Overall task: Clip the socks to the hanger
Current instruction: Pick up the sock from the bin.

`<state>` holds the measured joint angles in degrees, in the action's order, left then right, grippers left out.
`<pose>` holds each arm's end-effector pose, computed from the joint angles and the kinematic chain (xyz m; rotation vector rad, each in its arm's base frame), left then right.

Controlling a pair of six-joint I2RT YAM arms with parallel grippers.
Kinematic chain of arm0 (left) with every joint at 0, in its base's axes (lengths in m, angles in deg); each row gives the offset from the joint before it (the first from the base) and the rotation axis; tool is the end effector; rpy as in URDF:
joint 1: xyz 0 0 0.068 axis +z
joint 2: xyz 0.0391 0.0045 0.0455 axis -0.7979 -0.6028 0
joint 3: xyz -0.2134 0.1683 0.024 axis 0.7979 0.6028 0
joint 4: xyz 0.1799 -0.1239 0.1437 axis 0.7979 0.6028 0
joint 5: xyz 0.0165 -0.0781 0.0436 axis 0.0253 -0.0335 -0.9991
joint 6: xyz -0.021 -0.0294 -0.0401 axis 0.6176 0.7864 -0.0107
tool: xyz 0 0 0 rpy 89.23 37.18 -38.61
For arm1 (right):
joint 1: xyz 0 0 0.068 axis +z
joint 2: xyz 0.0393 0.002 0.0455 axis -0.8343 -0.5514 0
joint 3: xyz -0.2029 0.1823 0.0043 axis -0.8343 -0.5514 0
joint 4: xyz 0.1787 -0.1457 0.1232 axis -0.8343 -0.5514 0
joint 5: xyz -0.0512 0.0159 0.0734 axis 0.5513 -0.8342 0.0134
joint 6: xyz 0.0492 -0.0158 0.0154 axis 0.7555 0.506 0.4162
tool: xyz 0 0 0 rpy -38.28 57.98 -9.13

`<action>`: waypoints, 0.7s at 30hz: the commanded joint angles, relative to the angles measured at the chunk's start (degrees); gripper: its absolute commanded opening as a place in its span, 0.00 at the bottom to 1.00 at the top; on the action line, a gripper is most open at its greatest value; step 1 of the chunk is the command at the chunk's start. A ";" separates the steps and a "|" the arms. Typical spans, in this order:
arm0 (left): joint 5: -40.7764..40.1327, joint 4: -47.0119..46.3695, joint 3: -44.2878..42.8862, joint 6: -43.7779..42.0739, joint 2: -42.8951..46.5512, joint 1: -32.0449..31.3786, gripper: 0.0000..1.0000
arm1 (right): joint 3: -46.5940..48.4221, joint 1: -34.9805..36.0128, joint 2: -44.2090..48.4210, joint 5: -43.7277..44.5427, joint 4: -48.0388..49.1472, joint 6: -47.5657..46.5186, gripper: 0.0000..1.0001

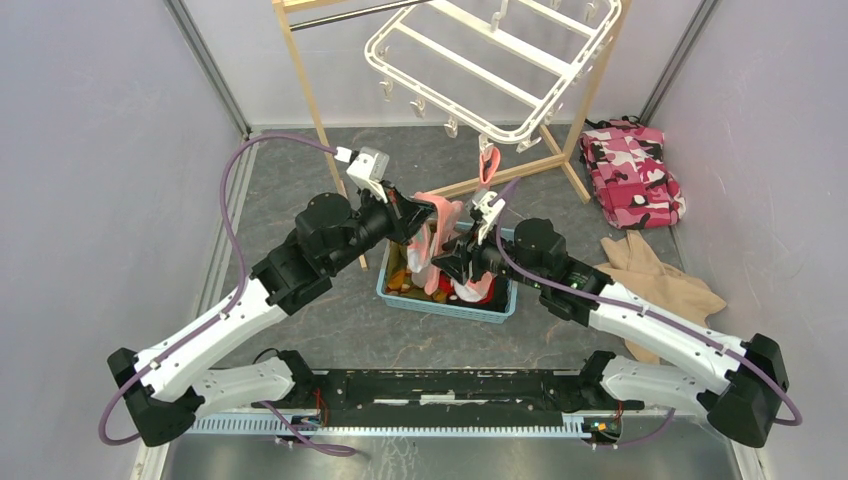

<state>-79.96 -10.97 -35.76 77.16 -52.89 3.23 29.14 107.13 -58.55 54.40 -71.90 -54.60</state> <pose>0.1512 -0.1737 0.4068 0.2781 1.7009 -0.9408 0.1505 0.1937 0.3203 -0.7076 1.7219 0.9864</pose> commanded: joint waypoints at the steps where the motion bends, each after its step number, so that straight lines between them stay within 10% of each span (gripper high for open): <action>1: -2.13 -2.07 1.32 2.42 2.86 -0.14 0.02 | 2.87 -0.19 -0.45 6.39 -0.74 -0.28 0.42; 9: -4.52 -1.99 4.67 1.64 4.82 -0.06 0.02 | 3.57 -3.41 -0.08 1.01 -0.06 -1.59 0.03; 15: -6.81 -0.44 8.07 -1.99 4.96 0.33 0.03 | 1.95 -6.95 2.47 -10.21 0.56 -3.08 0.00; 21: -5.15 -2.83 13.63 -7.79 2.84 1.88 0.39 | -1.45 -10.88 3.33 -21.64 5.94 4.18 0.00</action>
<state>-85.47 -11.12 -25.69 74.82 -48.69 3.63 29.36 97.84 -56.58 42.51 -72.28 -55.45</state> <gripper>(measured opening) 0.307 0.007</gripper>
